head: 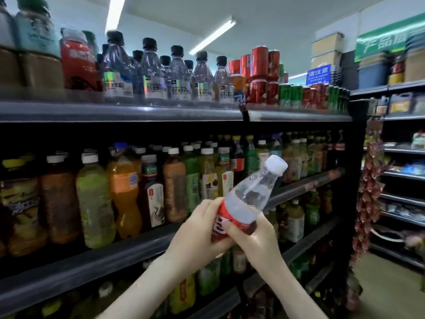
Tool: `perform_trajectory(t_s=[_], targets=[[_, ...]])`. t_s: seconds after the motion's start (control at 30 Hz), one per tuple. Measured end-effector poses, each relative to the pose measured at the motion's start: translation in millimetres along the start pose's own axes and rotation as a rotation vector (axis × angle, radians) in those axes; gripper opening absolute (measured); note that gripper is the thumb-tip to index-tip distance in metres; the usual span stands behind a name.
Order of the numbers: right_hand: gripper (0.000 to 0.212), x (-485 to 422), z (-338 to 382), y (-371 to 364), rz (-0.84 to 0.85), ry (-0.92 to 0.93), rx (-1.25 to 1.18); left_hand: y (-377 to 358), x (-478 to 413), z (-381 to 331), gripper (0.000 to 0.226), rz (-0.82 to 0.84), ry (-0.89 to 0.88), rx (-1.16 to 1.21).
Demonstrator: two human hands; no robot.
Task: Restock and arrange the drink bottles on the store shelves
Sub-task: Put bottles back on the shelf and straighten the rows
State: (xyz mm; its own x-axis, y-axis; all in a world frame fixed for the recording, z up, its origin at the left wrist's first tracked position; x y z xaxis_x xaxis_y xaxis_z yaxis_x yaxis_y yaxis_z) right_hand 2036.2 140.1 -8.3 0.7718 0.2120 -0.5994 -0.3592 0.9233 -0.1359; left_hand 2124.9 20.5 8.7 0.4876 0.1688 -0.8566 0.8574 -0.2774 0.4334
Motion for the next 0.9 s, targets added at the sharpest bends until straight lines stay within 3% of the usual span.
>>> perform_trajectory(t_s=[0.13,0.5,0.9], targets=[[0.034,-67,-40,79,-0.045,-0.112,0.082,-83,-37,-16,0.065,0.199,0.083,-0.022],[0.03,-204,-115,171,-0.142,-0.123,0.121,-227,-124,7,0.048,-0.039,0.097,-0.272],[0.03,-336,-185,225,-0.234,-0.088,0.092,-378,-224,28,0.05,-0.087,0.036,-0.237]])
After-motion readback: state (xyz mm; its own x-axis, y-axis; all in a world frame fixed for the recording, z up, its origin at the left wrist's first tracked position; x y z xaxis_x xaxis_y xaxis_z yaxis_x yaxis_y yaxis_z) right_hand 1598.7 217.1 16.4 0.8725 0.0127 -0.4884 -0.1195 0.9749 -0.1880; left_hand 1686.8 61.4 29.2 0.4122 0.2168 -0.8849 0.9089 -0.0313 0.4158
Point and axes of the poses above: each hand's wrist, its own x-axis away from the middle knuckle, its own y-axis out of the back of the hand, z = x × y, the point moved 1 cm from there along -x, towards the middle knuckle, and after that the axes turned 15 degrees about -z, right-handed, at the moved point
